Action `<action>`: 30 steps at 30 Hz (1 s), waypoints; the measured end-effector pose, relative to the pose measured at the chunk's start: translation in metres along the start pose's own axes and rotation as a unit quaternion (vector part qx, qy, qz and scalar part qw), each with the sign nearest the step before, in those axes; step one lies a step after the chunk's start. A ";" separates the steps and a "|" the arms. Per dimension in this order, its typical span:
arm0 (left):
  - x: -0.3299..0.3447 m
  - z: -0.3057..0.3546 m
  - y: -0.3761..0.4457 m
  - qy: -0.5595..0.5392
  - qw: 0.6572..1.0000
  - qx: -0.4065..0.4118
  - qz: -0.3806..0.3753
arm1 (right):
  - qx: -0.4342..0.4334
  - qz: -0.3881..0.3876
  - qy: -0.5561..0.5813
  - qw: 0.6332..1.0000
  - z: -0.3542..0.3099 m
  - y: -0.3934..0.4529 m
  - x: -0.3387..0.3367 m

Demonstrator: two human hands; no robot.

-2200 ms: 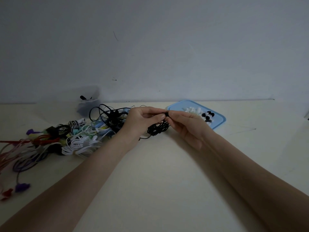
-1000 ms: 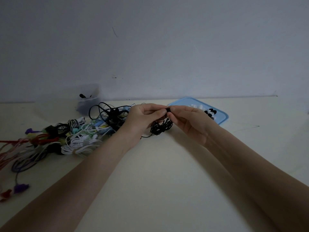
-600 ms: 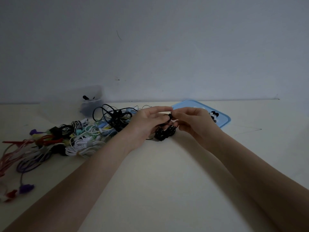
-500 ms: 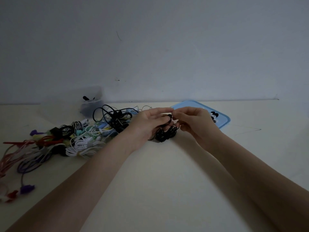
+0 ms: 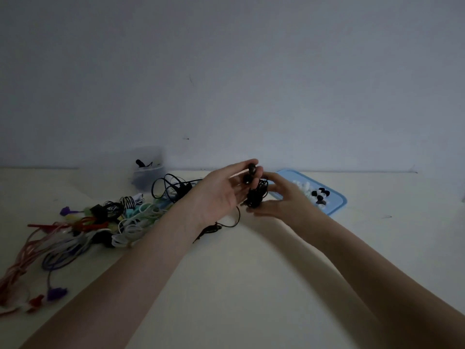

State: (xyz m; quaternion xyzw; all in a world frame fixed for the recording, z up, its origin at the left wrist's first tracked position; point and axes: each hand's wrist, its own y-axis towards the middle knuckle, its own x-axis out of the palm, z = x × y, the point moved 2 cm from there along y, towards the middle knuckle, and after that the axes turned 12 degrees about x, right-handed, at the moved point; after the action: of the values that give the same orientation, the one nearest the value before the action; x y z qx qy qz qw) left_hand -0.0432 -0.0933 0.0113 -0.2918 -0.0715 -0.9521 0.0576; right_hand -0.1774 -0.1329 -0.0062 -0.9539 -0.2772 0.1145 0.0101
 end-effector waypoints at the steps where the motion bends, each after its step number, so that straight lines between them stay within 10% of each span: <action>1: 0.001 0.008 0.000 0.013 1.000 0.020 0.000 | -0.025 0.003 0.017 1.000 -0.009 -0.001 0.001; 17: -0.143 0.157 0.001 0.312 0.910 0.134 0.237 | -0.112 0.099 -0.321 0.935 -0.096 0.139 0.169; 24: -0.163 0.153 0.003 0.696 0.687 0.089 0.190 | -0.094 0.072 -0.428 0.896 -0.100 0.140 0.179; 30: -0.119 0.131 -0.019 0.642 0.746 0.152 0.085 | -0.131 0.008 -0.399 0.907 -0.099 0.090 0.129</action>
State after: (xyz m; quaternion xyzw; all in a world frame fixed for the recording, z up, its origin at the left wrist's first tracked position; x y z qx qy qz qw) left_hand 0.1233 -0.0442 0.0501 0.3962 -0.1364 -0.8823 0.2145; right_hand -0.0016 -0.1361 0.0549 -0.8233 -0.2634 0.4482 -0.2277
